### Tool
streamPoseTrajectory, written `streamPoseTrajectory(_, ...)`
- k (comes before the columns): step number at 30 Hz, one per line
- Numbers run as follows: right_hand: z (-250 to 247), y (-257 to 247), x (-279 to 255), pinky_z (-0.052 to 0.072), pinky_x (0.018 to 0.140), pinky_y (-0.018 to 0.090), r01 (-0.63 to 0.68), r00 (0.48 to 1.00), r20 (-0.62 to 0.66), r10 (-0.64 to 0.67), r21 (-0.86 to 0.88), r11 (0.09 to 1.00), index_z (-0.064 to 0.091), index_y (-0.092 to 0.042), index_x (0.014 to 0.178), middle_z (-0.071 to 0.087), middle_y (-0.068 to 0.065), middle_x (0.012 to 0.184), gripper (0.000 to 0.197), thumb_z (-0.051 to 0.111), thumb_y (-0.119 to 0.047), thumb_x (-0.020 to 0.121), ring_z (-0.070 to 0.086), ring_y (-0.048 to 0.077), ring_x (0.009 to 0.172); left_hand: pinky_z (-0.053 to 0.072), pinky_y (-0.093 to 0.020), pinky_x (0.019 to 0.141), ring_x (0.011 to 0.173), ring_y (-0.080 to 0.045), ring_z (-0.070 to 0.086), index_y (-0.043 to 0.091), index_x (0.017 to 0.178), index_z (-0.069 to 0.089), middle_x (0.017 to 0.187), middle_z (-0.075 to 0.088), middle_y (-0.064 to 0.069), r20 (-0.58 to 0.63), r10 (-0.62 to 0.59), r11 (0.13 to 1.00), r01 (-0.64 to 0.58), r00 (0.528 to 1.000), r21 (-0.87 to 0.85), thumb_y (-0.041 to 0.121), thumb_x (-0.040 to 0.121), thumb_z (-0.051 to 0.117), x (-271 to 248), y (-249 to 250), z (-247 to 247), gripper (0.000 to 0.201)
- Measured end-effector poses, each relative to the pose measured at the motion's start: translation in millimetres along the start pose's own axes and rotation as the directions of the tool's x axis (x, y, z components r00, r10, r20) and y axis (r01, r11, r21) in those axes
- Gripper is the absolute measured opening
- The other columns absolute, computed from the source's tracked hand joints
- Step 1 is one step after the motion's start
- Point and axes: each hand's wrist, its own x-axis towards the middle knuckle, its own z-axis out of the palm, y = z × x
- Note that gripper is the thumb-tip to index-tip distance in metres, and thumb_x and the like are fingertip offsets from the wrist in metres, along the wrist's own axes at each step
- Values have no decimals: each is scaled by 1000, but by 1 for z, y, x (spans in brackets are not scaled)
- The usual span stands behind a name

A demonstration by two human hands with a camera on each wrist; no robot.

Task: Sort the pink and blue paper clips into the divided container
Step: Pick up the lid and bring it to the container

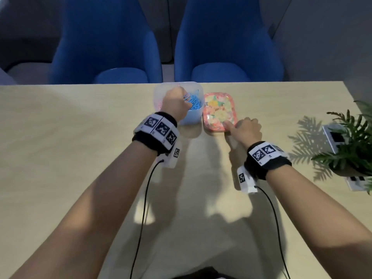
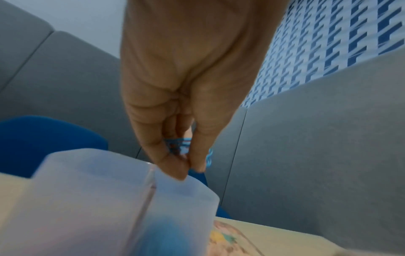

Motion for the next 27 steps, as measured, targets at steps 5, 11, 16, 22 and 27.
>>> streamPoseTrajectory(5,11,-3,3,39,94,45,12,999,-39,-11,38,999,56,-5,111,45,16,124,61,57,-58,80,40,35,119,47,-36,95,112,-29,56,2,117,53,117,60,-14,121,-77,979,52,990,196,22,80,69,30,21,2,45)
streamPoseTrajectory(11,17,-14,6,42,94,40,14,999,-38,0,357,934,42,1,119,51,18,124,56,69,-30,80,48,35,118,47,-37,95,101,-25,59,12,96,68,108,64,-12,-278,-8,989,-33,960,-141,12,84,48,23,-23,-8,23)
streamPoseTrajectory(16,1,-22,-1,41,75,19,156,983,-181,-34,720,676,39,-6,119,56,3,98,34,52,-5,88,57,23,98,22,-29,116,136,-23,32,6,142,30,147,34,-12,-244,-223,928,129,944,-349,0,88,35,-5,-63,2,54)
streamPoseTrajectory(22,-50,-29,-18,42,93,17,493,845,-523,-111,682,540,53,-9,124,58,2,121,31,40,-21,98,53,10,110,19,-32,119,142,-20,24,8,146,20,154,25,-9,-21,-214,853,176,977,-491,-3,91,28,-14,-72,-5,57)
streamPoseTrajectory(27,-63,-55,-30,44,99,25,527,831,-540,-132,690,496,57,-10,118,59,-3,113,29,39,-19,97,55,11,111,20,-35,120,142,-18,24,10,146,21,154,24,-7,29,-158,847,151,987,-509,-2,90,29,-37,-82,-6,58)
